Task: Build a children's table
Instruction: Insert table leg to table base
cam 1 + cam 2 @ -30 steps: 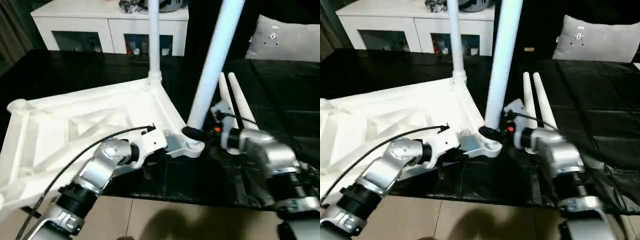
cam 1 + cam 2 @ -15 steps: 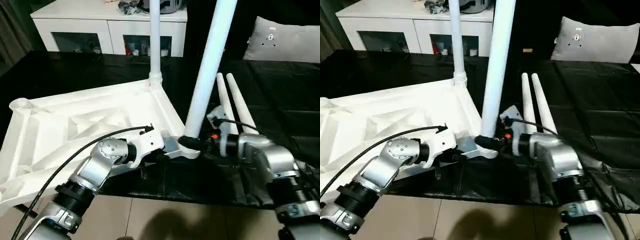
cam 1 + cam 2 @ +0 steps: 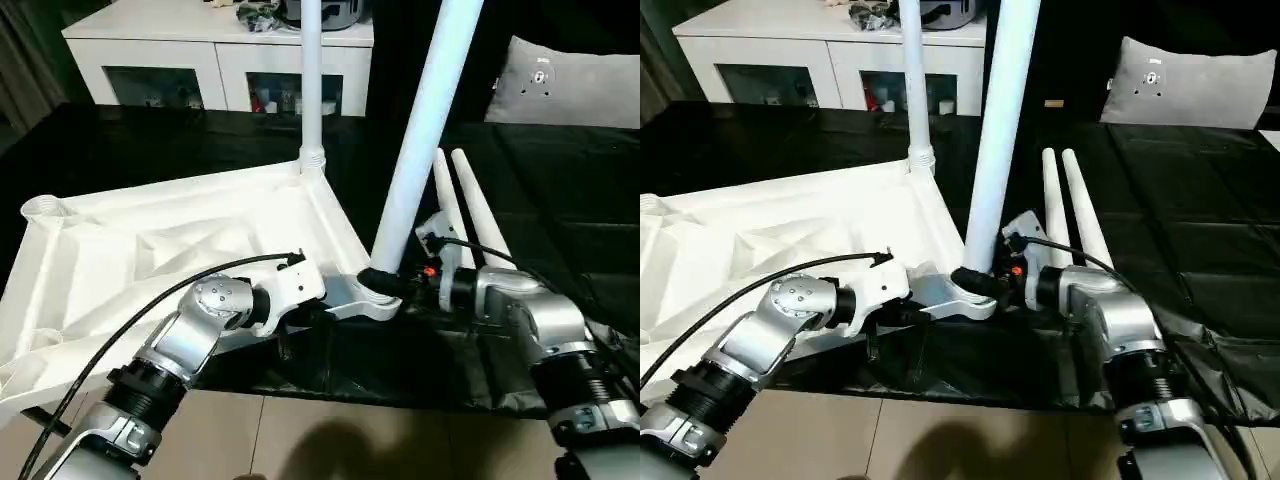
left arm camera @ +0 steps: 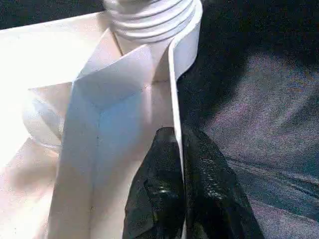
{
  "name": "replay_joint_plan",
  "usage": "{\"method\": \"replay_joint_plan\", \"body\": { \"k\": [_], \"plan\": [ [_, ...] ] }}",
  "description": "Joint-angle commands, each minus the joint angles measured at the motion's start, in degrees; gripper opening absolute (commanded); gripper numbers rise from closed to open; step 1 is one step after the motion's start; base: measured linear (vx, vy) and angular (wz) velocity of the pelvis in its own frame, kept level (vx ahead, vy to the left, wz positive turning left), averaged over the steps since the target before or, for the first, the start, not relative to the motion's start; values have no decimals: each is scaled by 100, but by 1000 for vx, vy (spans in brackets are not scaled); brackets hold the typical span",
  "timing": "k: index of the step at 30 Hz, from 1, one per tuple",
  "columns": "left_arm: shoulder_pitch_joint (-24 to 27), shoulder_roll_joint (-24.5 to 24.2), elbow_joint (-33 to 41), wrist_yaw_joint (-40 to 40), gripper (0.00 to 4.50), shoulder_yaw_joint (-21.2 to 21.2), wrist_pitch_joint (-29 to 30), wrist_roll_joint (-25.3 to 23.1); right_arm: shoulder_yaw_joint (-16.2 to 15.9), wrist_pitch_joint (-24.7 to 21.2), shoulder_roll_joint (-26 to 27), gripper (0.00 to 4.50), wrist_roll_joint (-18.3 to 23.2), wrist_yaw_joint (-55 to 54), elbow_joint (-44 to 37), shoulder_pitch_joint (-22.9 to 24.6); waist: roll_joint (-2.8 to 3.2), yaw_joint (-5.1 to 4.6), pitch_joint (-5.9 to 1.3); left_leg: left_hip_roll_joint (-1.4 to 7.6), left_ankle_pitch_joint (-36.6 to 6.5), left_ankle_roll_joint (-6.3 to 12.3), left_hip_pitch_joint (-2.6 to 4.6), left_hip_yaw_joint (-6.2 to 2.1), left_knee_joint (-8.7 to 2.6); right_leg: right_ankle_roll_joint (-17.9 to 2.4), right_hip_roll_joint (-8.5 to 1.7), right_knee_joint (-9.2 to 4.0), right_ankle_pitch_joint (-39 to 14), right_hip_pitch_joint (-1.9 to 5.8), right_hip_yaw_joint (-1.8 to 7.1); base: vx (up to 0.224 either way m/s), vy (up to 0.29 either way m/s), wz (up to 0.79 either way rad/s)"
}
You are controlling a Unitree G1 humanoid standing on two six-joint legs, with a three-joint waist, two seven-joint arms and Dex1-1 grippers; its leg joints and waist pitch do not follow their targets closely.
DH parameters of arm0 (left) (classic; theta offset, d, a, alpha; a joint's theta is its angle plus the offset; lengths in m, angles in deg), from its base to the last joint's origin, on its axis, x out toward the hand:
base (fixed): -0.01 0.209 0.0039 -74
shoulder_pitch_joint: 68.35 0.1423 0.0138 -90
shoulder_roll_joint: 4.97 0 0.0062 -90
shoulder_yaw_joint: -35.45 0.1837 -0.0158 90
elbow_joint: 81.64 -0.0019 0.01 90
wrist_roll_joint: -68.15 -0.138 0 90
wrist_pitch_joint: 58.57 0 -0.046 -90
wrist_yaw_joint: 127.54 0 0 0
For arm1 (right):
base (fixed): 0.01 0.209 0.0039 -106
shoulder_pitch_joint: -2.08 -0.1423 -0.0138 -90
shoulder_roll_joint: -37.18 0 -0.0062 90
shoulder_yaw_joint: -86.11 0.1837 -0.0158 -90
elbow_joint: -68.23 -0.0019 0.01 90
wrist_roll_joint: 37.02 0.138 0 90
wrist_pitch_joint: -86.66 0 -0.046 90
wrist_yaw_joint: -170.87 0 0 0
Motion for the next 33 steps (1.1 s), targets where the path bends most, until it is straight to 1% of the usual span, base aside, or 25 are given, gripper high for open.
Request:
{"method": "replay_joint_plan", "body": {
  "k": [1, 3, 5, 11, 12, 14, 15, 16, 17, 18, 19, 21, 22, 23, 24, 25, 26, 27, 29, 30, 31, 32, 33],
  "plan": [
    [-2, -163, -174, -154, 0, 206, -20, -174, -164, -145, -54, 258, -115, 43, 61, 112, -47, 16, -330, 271, -656, 258, -34, -52, -338, -1096, -407, -404, -784, 308, 336, 0, 0, 0],
    [-4, -167, -180, -160, 0, 207, -23, -168, -174, -129, -60, 258, -142, 39, 94, 97, -54, 24, -328, 269, -660, 262, -33, -45, -334, -1112, -410, -411, -817, 302, 338, 0, 0, 0],
    [-4, -172, -175, -173, 0, 207, -22, -161, -186, -101, -52, 258, -161, 26, 159, 65, -43, 33, -325, 275, -692, 253, -31, -48, -342, -1109, -409, -411, -869, 298, 336, 0, 0, 0],
    [-3, -195, -141, -241, 0, 222, -9, -152, -223, -59, 32, 258, -206, -18, 363, -21, -46, 21, -320, 273, -766, 218, -34, -50, -351, -1096, -412, -418, -944, 302, 338, 0, 0, 0],
    [-4, -199, -136, -250, 0, 224, -6, -150, -215, -70, 44, 258, -201, -32, 393, -28, -30, 24, -324, 270, -771, 214, -28, -49, -347, -1099, -410, -417, -938, 298, 339, 0, 0, 0],
    [-5, -200, -130, -256, 0, 226, -3, -149, -206, -81, 50, 258, -200, -39, 408, -30, -30, 16, -322, 276, -813, 200, -27, -50, -354, -1109, -407, -421, -935, 300, 339, 0, 0, 0],
    [-5, -202, -129, -265, 0, 227, -4, -145, -165, -110, 71, 258, -163, -42, 435, -26, -34, 15, -323, 275, -811, 197, -28, -51, -352, -1110, -408, -419, -921, 301, 340, 0, 0, 0],
    [-5, -203, -129, -275, 0, 229, -2, -139, -87, -158, 95, 258, -78, -32, 469, -6, -11, 18, -325, 276, -818, 190, -25, -54, -353, -1115, -408, -415, -911, 300, 341, 0, 0, 0],
    [-4, -205, -130, -284, 0, 232, -1, -133, -16, -199, 115, 258, 2, -20, 498, 14, -23, 9, -325, 275, -842, 194, -23, -49, -352, -1128, -408, -421, -900, 300, 343, 0, 0, 0],
    [-5, -206, -133, -290, 0, 234, 0, -126, 58, -240, 136, 258, 87, -7, 531, 34, -21, 15, -330, 277, -836, 200, -19, -49, -351, -1146, -409, -416, -878, 302, 343, 0, 0, 0],
    [-9, -200, -145, -289, 0, 237, 0, -126, 193, -283, 170, 258, 213, -3, 589, 87, 0, 14, -332, 280, -833, 199, -20, -51, -351, -1163, -405, -418, -828, 302, 341, 0, 0, 0],
    [-9, -196, -151, -287, 0, 236, 0, -124, 259, -277, 191, 258, 267, -9, 632, 129, -9, 19, -335, 281, -818, 208, -22, -48, -345, -1194, -407, -407, -763, 300, 342, 0, 0, 0],
    [-7, -194, -154, -286, 0, 235, -1, -121, 310, -228, 215, 258, 301, -10, 681, 191, -9, 24, -340, 281, -789, 214, -26, -47, -342, -1210, -405, -398, -709, 303, 339, 0, 0, 0],
    [-11, -186, -151, -282, 0, 234, 7, -118, 348, -107, 233, 258, 310, -5, 729, 273, 56, 39, -344, 282, -791, 205, -19, -53, -338, -1226, -415, -392, -683, 297, 338, 0, 0, 0],
    [-13, -181, -149, -279, 0, 234, 12, -116, 362, -60, 241, 258, 309, -11, 745, 309, 18, 26, -342, 281, -803, 201, -28, -46, -339, -1226, -407, -403, -633, 304, 337, 0, 0, 0],
    [-16, -175, -147, -276, 0, 233, 18, -113, 379, -10, 249, 258, 309, -18, 764, 349, 17, 31, -345, 283, -805, 197, -23, -48, -341, -1232, -407, -396, -616, 306, 335, 0, 0, 0],
    [-21, -166, -153, -270, 0, 233, 20, -114, 361, 181, 253, 258, 272, 6, 736, 445, 62, 34, -343, 280, -833, 186, -27, -55, -343, -1238, -407, -392, -625, 305, 333, 0, 0, 0],
    [-25, -159, -160, -264, 0, 234, 16, -115, 323, 443, 257, 258, 206, 18, 684, 558, 43, 30, -341, 283, -865, 186, -22, -46, -344, -1223, -407, -415, -653, 300, 331, 0, 0, 0],
    [-28, -150, -171, -253, 0, 233, 9, -116, 296, 788, 285, 258, 125, 5, 578, 737, 27, 32, -331, 279, -951, 184, -27, -50, -357, -1166, -416, -432, -830, 307, 335, 0, 0, 0],
    [-33, -146, -174, -249, 0, 232, 10, -116, 270, 956, 287, 258, 57, -31, 536, 801, 116, 50, -336, 284, -985, 158, -21, -63, -357, -1152, -422, -426, -861, 296, 335, 0, 0, 0],
    [-33, -146, -174, -249, 0, 232, 10, -116, 270, 956, 287, 258, 57, -31, 536, 801, 80, 31, -326, 282, -1032, 163, -19, -50, -361, -1126, -410, -459, -895, 291, 336, 0, 0, 0],
    [-39, -143, -183, -249, 0, 236, 8, -116, 228, 1120, 288, 258, -44, -114, 472, 889, 61, 29, -328, 278, -1079, 163, -15, -60, -372, -1120, -403, -451, -945, 303, 332, 0, 0, 0],
    [-39, -143, -183, -249, 0, 236, 8, -116, 228, 1120, 288, 257, -44, -114, 472, 889, 56, 30, -326, 276, -1065, 171, -16, -56, -370, -1104, -402, -458, -956, 298, 335, 0, 0, 0]
  ]
}}
